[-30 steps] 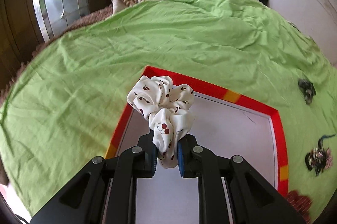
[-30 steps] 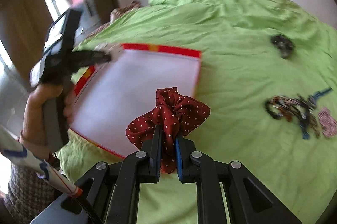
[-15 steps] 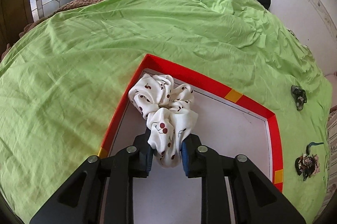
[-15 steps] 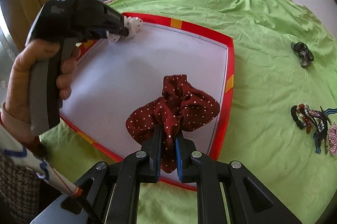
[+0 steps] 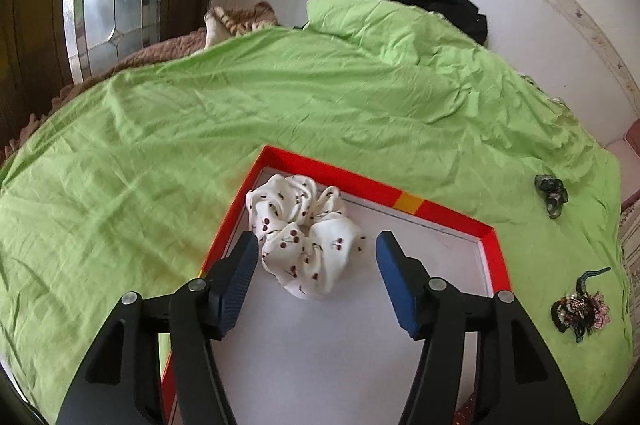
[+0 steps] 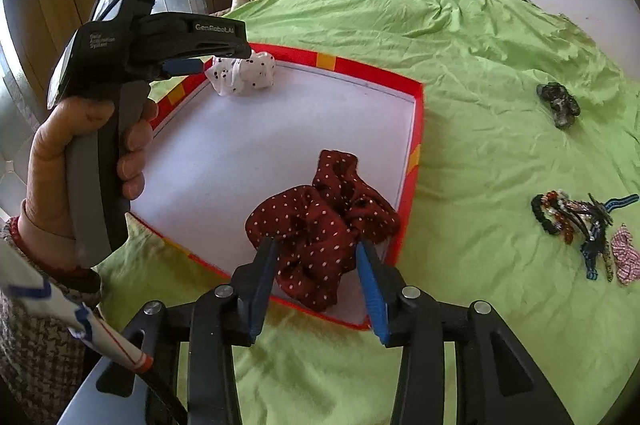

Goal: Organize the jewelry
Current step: 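Carry both scrunchies into the red-rimmed box lid and open both tools, then move both tools back toward the remaining jewelry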

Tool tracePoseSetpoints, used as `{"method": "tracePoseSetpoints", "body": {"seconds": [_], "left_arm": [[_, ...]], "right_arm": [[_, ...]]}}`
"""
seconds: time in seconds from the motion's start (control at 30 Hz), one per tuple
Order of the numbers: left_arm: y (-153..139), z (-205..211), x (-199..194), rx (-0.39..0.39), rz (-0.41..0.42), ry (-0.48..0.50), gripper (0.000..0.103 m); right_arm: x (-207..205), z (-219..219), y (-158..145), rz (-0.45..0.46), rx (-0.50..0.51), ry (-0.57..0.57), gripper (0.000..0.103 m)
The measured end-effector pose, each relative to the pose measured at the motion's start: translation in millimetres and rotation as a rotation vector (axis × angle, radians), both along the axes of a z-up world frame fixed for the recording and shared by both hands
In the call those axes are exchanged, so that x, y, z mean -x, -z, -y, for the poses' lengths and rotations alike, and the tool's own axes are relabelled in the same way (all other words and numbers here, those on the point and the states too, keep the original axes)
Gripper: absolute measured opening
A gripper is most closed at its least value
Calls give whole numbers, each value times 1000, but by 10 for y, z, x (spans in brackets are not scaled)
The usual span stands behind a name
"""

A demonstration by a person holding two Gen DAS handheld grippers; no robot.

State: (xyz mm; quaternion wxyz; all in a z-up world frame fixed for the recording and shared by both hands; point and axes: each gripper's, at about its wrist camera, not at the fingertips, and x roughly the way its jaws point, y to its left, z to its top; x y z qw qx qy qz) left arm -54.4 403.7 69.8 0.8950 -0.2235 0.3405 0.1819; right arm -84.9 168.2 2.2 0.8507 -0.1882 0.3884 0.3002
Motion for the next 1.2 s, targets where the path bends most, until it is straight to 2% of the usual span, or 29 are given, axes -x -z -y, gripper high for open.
{"method": "tracePoseSetpoints", "body": {"seconds": [0.13, 0.3, 0.37, 0.63, 0.77, 0.97, 1.1, 1.2], "left_arm": [[-81, 94, 70, -42, 10, -13, 61], [-106, 223, 137, -42, 3, -10, 61], [-115, 326, 159, -53, 2, 2, 61], [-220, 968, 382, -105, 51, 85, 61], [-185, 1322, 505, -156, 13, 142, 61], [-205, 1720, 716, -181, -32, 207, 61], [-225, 1951, 728, -175, -65, 252, 61], [-276, 2143, 684, -210, -78, 278, 61]], "right_arm": [[75, 149, -74, 15, -10, 19, 47], [144, 443, -194, 33, -33, 65, 49], [168, 585, -233, 42, -41, 89, 54], [158, 1301, -331, 59, -64, 224, 55], [107, 1667, -335, 47, -85, 297, 55], [29, 2057, -284, 30, -124, 372, 55], [1, 2242, -269, 24, -155, 403, 55], [-14, 2399, -285, 31, -170, 422, 56]]}}
